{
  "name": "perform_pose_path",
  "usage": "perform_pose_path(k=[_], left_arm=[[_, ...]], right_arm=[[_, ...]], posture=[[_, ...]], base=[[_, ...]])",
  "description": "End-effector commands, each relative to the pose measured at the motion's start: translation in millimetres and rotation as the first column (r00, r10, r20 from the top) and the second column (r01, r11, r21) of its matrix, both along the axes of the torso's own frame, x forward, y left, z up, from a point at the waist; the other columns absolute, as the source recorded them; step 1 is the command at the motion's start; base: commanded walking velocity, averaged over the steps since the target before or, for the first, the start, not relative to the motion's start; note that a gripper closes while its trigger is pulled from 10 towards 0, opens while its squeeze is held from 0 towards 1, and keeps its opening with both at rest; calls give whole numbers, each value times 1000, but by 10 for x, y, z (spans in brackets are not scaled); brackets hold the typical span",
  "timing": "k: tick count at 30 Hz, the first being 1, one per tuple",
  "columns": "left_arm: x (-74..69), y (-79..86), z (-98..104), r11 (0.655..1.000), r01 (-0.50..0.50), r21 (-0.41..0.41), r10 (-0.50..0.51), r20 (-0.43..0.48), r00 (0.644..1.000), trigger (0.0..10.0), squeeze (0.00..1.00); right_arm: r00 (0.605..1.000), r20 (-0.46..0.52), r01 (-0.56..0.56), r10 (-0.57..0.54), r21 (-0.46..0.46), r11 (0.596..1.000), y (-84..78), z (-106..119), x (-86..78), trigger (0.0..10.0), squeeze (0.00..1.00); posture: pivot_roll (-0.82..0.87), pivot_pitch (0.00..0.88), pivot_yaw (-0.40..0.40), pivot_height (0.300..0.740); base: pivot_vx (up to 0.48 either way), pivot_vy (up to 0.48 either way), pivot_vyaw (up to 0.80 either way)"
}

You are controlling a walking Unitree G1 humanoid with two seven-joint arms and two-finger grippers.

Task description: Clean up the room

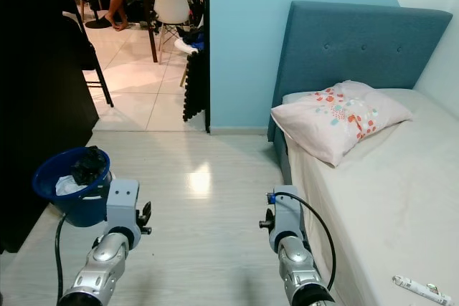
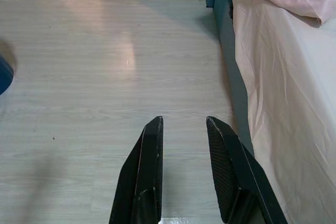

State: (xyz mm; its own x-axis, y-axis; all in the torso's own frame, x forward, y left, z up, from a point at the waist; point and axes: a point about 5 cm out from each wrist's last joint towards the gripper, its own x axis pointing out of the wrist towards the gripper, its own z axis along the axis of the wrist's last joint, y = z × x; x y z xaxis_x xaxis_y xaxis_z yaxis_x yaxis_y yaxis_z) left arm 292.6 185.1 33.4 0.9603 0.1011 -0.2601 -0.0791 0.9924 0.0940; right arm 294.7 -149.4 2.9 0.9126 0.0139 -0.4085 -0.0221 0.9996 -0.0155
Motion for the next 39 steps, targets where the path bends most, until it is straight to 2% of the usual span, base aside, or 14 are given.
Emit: perform_pose_path(k=[1,6,11,14,18,25,39], left_arm=[[-38,22,-26,1000,7,6,-7,-13,1000,10000,0],[-42,43,-11,1000,-2,30,2,4,1000,10000,0],[-32,24,15,1000,8,26,-8,13,1000,10000,0],[-31,24,21,1000,4,23,-4,14,1000,10000,0],[-29,1,32,1000,4,2,-4,19,1000,10000,0],[-32,9,31,1000,-4,18,4,20,1000,10000,0],[-6,43,79,1000,-9,20,8,31,999,10000,0]], right_arm=[[1000,22,-5,5,-11,1000,-18,36,23,10000,0],[999,37,3,-3,-2,1000,-28,55,28,10000,0],[999,47,-16,21,-103,995,-60,69,39,10000,0],[999,48,-4,10,-128,992,-86,71,44,10000,0],[993,120,-3,22,-151,989,-94,143,71,10000,0],[995,90,-31,36,-53,998,-58,127,71,10000,0],[993,101,-54,64,-102,993,-57,143,85,10000,0]], posture=[[80,0,-91,740],[73,0,-88,740],[72,0,-90,740],[72,0,-90,740],[72,0,-98,740],[71,0,-99,740],[73,0,-111,740]], base=[[0,0,0],[0,0,0],[0,0,0],[0,0,0],[0,0,0],[0,0,0],[0,0,0]])
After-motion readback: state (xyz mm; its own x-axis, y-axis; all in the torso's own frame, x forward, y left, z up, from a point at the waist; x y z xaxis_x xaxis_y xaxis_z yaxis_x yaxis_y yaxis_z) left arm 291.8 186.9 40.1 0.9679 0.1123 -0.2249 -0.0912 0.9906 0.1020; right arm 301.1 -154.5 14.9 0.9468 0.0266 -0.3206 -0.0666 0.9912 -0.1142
